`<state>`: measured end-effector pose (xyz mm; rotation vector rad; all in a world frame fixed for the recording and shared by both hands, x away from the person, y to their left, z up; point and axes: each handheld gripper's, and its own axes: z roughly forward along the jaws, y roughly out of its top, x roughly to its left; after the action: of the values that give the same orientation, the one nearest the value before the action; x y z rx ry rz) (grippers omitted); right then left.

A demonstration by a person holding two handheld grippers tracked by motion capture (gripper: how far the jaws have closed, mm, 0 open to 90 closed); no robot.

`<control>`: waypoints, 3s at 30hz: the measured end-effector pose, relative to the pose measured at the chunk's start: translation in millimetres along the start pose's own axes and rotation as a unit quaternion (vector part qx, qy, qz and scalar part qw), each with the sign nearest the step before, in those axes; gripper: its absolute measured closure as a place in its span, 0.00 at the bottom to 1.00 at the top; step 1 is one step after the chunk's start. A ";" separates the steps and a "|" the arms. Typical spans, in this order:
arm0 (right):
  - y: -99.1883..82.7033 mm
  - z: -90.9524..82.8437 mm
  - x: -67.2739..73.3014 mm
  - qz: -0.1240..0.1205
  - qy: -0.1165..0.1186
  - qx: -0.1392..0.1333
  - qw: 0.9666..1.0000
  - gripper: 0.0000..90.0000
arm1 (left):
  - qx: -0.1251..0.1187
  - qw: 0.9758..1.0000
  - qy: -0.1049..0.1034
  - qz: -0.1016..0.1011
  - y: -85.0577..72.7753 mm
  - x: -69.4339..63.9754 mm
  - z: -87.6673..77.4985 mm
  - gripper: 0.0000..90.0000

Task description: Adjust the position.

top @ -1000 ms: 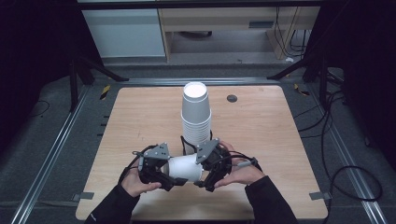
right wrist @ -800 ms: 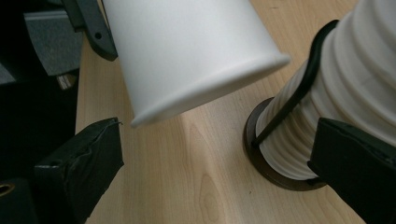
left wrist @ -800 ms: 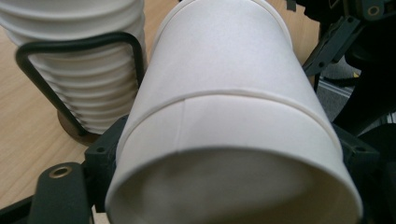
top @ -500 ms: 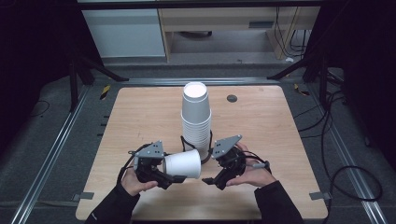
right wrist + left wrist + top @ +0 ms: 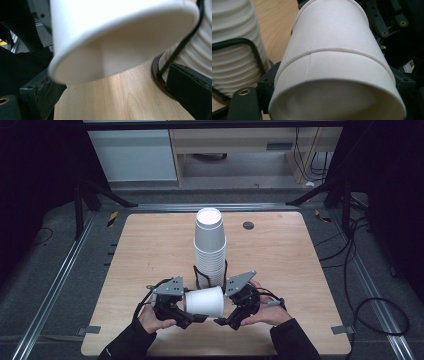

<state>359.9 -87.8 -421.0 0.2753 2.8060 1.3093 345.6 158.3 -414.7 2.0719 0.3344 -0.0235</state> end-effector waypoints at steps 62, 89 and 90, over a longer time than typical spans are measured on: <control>26.4 17.2 -6.5 -0.071 -0.021 0.124 0.989 0.12 | 0.114 0.991 0.067 0.014 -3.7 7.2 3.8 0.11; 32.0 33.8 -2.6 -0.082 -0.007 0.131 0.988 0.10 | 0.128 0.991 0.044 0.025 -3.3 5.3 4.8 0.22; 31.6 34.1 -3.1 -0.084 -0.007 0.129 0.988 0.10 | 0.128 0.990 0.044 0.025 -3.3 5.3 4.9 0.22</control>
<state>371.1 -42.7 -419.0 0.0509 2.9092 0.9079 350.5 156.8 -420.7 2.3407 0.3476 0.0594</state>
